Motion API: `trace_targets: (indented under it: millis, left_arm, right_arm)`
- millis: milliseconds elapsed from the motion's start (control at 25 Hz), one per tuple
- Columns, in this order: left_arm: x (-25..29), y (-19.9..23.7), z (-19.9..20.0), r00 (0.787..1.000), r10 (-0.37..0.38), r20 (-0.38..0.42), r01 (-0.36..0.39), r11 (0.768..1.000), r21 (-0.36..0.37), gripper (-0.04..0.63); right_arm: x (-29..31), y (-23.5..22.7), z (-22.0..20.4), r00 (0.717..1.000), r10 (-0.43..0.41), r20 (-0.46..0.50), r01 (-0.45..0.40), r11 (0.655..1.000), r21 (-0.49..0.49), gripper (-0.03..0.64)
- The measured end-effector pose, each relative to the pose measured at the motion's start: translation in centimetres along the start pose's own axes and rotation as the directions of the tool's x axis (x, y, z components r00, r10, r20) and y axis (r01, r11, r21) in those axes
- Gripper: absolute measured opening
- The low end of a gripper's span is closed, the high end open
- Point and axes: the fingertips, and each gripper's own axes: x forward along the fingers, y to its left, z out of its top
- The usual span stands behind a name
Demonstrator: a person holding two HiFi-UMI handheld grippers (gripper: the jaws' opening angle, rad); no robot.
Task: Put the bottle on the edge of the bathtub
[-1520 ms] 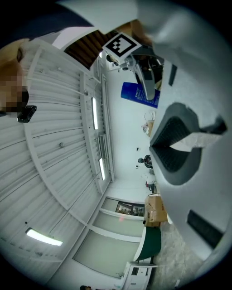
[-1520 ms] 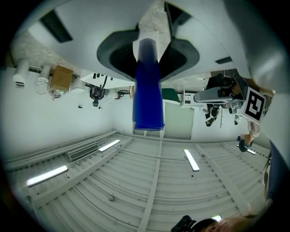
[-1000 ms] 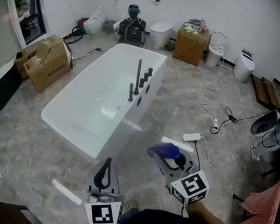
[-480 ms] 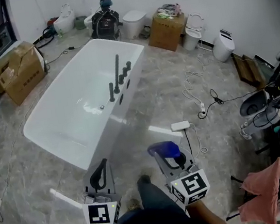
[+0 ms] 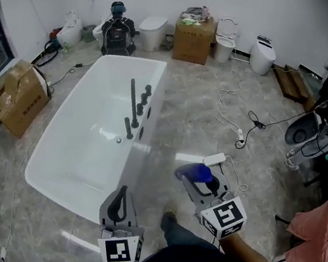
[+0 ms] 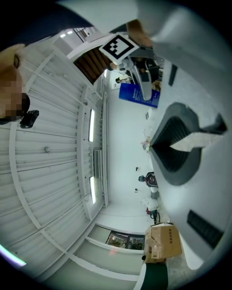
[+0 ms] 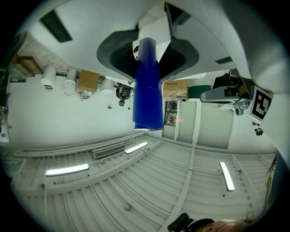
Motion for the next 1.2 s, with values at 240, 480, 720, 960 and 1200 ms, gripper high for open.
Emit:
trace_targets:
  millis: [240,480,720,960,1200]
  left_arm:
    - [8.4,1.0,1.4,1.000,-0.002,0.007,0.002,1.000,-0.008,0.000]
    - [15.8,1.1,2.4,0.997,-0.042,0.057,0.041,0.999,0.032,0.000]
    - [21.7,-1.4,3.2,0.989,-0.143,0.040,0.141,0.989,0.050,0.000]
    - [26.3,-3.6,3.2,0.969,-0.246,0.028,0.245,0.968,0.045,0.000]
    - [31.2,-4.3,2.1,0.948,-0.318,0.014,0.318,0.948,0.014,0.000]
  right_arm:
    - [5.0,-6.1,1.9,1.000,-0.012,-0.003,0.012,1.000,-0.009,0.160]
    - [9.4,-11.2,2.7,1.000,-0.028,0.000,0.028,1.000,0.001,0.160]
    - [11.3,-15.5,2.6,0.997,-0.073,0.007,0.072,0.996,0.043,0.160]
    - [11.6,-18.9,1.5,0.987,-0.155,-0.027,0.157,0.984,0.085,0.160]
    - [12.8,-22.2,1.0,0.969,-0.242,-0.051,0.245,0.966,0.085,0.160]
